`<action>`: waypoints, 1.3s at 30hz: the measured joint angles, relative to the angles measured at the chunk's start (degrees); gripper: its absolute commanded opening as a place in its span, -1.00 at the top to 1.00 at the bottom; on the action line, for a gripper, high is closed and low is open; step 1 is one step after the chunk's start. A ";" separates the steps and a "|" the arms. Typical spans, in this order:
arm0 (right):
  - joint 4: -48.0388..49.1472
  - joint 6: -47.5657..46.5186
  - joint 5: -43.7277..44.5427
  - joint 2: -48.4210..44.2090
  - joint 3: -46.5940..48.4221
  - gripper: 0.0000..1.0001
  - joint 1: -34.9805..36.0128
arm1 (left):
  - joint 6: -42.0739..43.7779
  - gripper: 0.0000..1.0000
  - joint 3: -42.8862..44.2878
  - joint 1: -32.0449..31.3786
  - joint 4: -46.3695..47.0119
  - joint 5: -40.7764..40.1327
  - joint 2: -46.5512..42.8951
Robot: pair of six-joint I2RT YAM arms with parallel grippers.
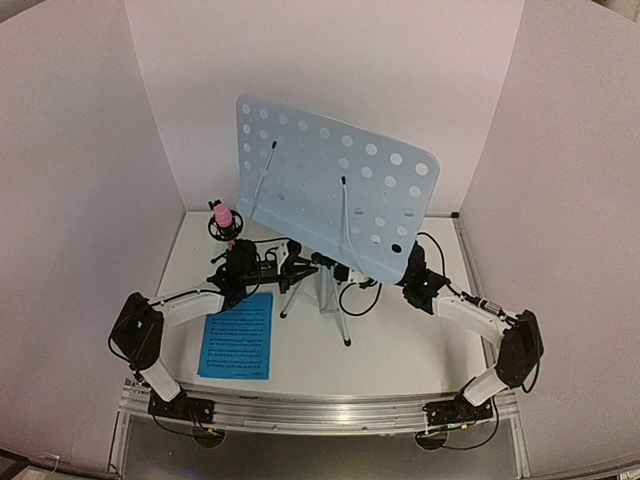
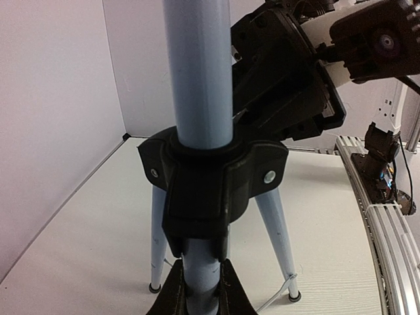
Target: Set up the instrument practice props
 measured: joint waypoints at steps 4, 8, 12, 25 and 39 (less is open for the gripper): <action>-1.40 0.78 0.04 -0.17 0.44 1.00 0.07 | 0.00 1.00 0.00 0.00 0.00 0.00 0.00; -3.90 4.72 -0.30 -0.65 1.11 1.00 0.20 | 0.09 1.00 0.00 -0.04 0.03 0.00 0.00; -9.22 11.38 -1.47 -1.08 3.21 1.00 0.17 | 0.45 1.00 0.00 -0.25 0.16 0.14 0.00; -22.15 33.30 -11.78 -0.82 9.02 1.00 -2.30 | 2.15 1.00 0.00 -1.12 0.53 1.57 0.00; -28.82 58.84 -31.66 9.39 19.05 1.00 -8.51 | 2.14 1.00 2.20 -1.30 -5.03 -0.91 -0.02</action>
